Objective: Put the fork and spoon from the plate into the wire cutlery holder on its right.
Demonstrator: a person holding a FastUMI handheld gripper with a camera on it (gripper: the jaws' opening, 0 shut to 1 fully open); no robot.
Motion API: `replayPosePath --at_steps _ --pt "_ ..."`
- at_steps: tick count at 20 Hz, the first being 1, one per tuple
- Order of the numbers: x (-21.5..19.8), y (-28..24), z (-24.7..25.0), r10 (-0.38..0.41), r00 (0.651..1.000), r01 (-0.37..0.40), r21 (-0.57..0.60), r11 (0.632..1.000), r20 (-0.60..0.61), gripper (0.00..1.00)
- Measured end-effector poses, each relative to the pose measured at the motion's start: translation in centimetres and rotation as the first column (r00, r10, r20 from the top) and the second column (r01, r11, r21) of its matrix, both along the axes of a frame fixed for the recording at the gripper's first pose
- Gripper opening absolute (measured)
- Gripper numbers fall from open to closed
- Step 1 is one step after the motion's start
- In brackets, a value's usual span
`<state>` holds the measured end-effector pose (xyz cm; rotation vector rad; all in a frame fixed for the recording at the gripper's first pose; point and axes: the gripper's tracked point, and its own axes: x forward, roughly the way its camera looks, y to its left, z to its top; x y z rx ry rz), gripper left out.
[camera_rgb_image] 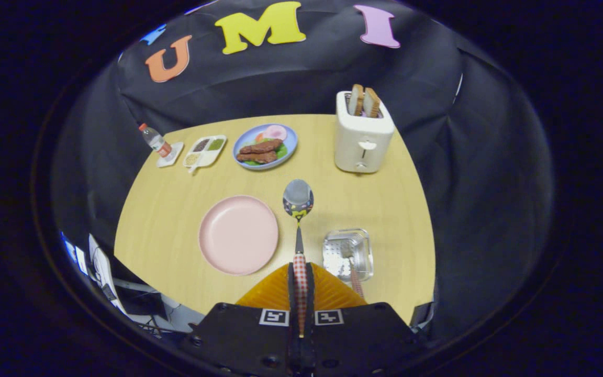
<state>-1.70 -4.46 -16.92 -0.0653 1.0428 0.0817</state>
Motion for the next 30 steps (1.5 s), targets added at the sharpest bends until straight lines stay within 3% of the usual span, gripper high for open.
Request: replayPosePath --at_steps 5,9,21,30 --pt "-3.1 -4.8 -0.9 -0.046 0.981 0.043 -0.021 0.999 -0.186 0.03" --pt "-5.0 -5.1 -2.7 -0.045 0.923 0.043 -0.014 0.999 -0.382 0.03" --pt "-1.9 -4.9 -4.4 -0.105 0.798 0.058 -0.098 0.993 -0.593 0.04" --pt "0.6 -4.6 -5.1 -0.135 0.818 0.1 -0.093 0.991 -0.56 0.12"
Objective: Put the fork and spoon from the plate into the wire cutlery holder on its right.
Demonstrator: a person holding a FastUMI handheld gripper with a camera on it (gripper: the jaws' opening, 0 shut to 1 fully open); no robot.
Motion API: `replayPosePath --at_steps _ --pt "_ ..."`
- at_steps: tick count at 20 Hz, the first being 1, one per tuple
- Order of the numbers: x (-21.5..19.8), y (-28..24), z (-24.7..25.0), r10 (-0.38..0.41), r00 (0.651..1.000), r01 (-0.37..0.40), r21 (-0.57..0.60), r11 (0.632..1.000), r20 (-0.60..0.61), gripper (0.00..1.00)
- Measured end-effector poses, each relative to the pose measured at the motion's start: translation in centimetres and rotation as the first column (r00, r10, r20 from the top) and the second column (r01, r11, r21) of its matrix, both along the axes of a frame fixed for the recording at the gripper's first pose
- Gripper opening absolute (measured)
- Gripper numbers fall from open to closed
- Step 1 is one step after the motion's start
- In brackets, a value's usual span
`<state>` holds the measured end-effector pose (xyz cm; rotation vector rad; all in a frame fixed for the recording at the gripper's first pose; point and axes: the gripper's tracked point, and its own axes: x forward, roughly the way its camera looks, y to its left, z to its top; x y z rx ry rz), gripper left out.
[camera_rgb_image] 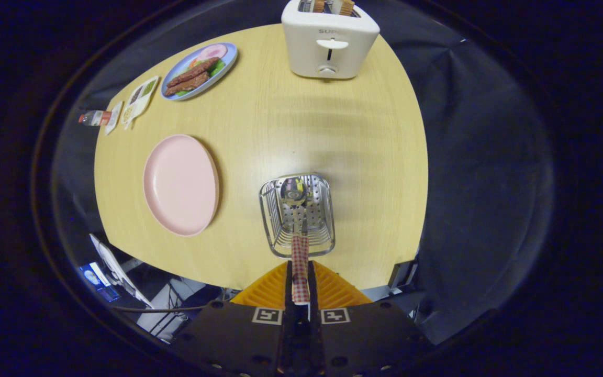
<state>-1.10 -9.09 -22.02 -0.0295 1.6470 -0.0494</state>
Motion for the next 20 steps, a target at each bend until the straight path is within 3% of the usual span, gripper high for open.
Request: replayPosePath --at_steps 3,4,6,9,13,17,20 --pt "1.0 0.3 0.4 0.001 0.997 -0.002 0.014 1.0 0.072 0.14" --pt "1.7 0.6 0.8 0.0 0.993 -0.003 0.026 1.0 0.122 0.29" --pt "3.6 1.1 1.7 -0.013 0.969 0.004 0.037 0.999 0.248 0.46" --pt "6.1 2.6 4.3 -0.027 0.893 -0.007 0.073 0.997 0.448 0.73" --pt "8.5 5.4 10.1 -0.036 0.696 -0.06 0.107 0.992 0.717 0.99" --pt "7.4 8.6 17.1 -0.04 0.453 -0.115 0.103 0.988 0.89 0.97" --pt "5.9 11.2 21.7 0.032 0.268 -0.18 0.018 0.983 0.963 0.97"
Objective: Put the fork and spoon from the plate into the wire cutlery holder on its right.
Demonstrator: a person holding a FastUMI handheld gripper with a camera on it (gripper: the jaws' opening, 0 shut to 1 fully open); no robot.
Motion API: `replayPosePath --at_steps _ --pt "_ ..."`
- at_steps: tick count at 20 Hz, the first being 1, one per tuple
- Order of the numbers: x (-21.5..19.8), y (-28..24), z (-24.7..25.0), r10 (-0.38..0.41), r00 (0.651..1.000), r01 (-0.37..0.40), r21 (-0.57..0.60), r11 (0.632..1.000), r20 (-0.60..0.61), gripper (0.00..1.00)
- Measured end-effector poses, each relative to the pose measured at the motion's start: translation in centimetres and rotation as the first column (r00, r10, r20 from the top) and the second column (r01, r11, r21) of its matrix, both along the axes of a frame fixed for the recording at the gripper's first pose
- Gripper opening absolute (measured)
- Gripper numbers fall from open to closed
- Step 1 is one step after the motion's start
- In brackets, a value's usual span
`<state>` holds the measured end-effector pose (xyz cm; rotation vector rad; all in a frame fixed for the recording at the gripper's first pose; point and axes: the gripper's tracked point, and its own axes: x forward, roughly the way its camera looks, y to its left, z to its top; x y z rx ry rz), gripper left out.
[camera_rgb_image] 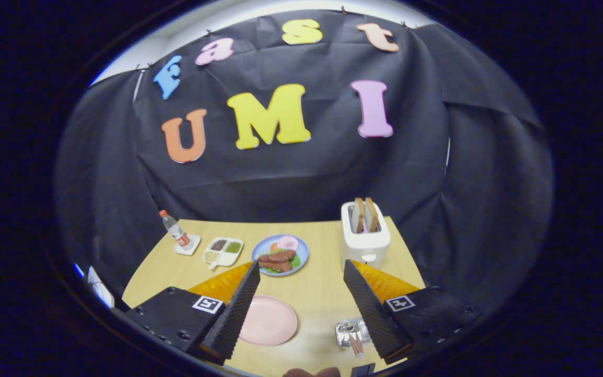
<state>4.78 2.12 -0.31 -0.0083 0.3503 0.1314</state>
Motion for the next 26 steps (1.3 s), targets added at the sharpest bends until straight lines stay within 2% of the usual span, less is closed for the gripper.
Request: replayPosePath --at_steps 3,6,9,16,20,26 --pt "-1.9 1.2 4.4 -0.01 0.98 0.006 0.017 1.0 0.197 0.97" --pt "-3.3 1.9 5.3 -0.036 0.955 0.025 0.041 0.999 0.295 0.96" --pt "-5.1 2.6 5.3 -0.046 0.94 0.022 0.075 0.997 0.337 0.96" --pt "-9.0 2.5 5.6 -0.07 0.909 0.056 0.045 0.997 0.412 0.96" --pt "-9.6 2.8 6.3 -0.062 0.903 0.053 0.032 0.998 0.425 0.96" --pt "-9.7 1.9 5.7 -0.1 0.909 0.081 0.064 0.995 0.406 0.96"
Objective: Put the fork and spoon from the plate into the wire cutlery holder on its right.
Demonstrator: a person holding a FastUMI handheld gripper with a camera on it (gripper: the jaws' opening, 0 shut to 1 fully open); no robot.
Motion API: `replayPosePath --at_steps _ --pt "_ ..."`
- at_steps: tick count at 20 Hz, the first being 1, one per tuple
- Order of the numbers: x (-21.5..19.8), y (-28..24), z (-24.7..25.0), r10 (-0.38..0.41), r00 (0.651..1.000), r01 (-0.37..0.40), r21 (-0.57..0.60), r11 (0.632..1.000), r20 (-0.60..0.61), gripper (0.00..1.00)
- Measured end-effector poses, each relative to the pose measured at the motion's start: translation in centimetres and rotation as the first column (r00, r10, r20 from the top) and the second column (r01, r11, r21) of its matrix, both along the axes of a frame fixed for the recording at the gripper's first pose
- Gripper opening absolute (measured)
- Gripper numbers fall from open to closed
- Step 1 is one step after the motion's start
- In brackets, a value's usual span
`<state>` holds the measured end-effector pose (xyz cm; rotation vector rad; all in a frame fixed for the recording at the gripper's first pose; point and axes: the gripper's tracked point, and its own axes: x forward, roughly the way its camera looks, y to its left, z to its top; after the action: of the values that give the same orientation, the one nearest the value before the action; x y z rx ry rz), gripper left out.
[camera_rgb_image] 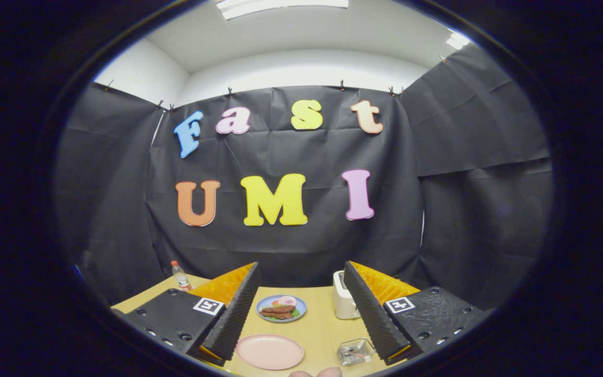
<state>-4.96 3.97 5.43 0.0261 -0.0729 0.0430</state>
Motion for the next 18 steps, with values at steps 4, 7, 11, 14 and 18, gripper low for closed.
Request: replayPosePath --at_steps 4,7,11,14,18 --pt "-0.4 -0.2 0.2 -0.01 1.0 0.01 0.006 1.0 0.004 0.96" --pt "-0.9 0.2 0.9 -0.008 1.0 0.008 -0.006 1.0 0.028 0.96" --pt "-1.3 0.9 1.6 0.004 0.998 -0.002 -0.033 0.999 0.057 0.96" --pt "-1.5 1.4 2.1 0.008 0.997 -0.005 -0.046 0.999 0.075 0.96" --pt "-1.6 1.8 2.1 0.01 0.997 -0.007 -0.037 0.999 0.075 0.96"
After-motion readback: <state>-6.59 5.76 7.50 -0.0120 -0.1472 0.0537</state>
